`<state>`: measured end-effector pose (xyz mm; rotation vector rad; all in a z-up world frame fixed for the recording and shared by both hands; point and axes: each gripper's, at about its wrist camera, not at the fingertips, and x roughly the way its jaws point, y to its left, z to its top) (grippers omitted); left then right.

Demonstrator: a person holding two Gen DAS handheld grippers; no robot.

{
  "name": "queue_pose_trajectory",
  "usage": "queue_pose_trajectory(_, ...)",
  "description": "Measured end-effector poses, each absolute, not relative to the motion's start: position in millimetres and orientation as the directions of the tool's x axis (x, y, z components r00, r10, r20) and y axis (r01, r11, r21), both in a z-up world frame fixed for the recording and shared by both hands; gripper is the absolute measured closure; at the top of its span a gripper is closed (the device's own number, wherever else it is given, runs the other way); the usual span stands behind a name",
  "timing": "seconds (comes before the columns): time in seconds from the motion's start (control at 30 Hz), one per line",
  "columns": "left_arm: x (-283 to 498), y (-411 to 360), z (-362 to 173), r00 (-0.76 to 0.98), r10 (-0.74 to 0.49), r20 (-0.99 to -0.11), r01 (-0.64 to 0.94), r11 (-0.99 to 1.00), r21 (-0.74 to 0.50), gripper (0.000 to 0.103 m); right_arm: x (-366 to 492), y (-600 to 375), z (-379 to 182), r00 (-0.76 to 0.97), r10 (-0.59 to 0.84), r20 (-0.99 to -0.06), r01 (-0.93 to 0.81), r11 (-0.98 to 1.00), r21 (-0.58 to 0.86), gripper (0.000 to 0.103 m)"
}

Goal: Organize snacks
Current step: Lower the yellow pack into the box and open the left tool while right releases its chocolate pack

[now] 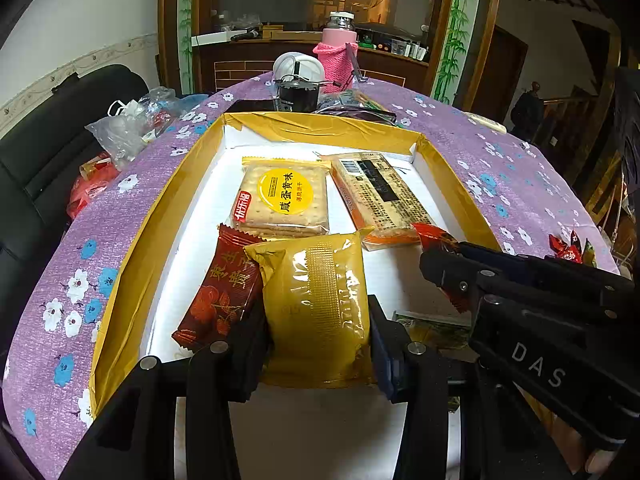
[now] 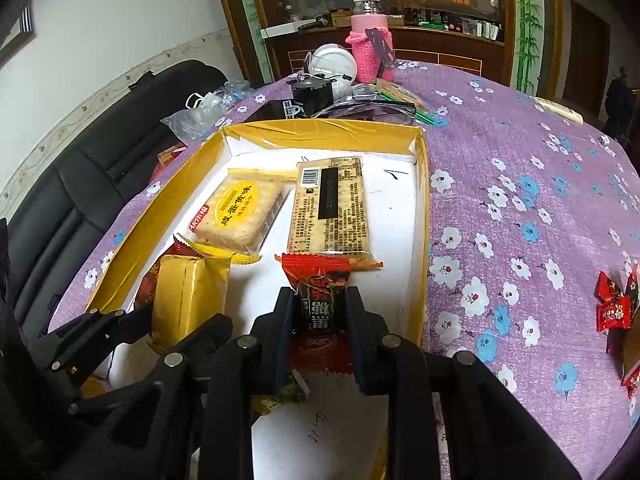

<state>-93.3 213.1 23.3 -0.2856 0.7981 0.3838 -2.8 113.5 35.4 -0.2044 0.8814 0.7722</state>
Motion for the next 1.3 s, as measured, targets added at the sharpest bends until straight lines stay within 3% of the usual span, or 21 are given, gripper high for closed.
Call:
queue_pose_trajectory(0.8,-95.3,212.5,23.7,0.637,0.231,-0.736,-0.439,0.893,-0.101,0.053,-1.8,113.4,36.3,0.394,0.517,-0.760,-0.677,0.722,0.140,0.078)
queue_pose_trajectory(1.07,-100.1,212.2,26.8,0.653,0.239,-0.719,-0.440,0.892,-0.103,0.038,-3.3,107.4,39.2,0.414,0.527,-0.742,-0.666,0.731,0.148,0.065)
queue_pose_trajectory(1.3,-100.0,211.9,27.6,0.652,0.244,-0.717,-0.443,0.891,-0.099,0.037,-7.3,101.7,40.9,0.424,0.536,-0.730,-0.661,0.734,0.155,0.063)
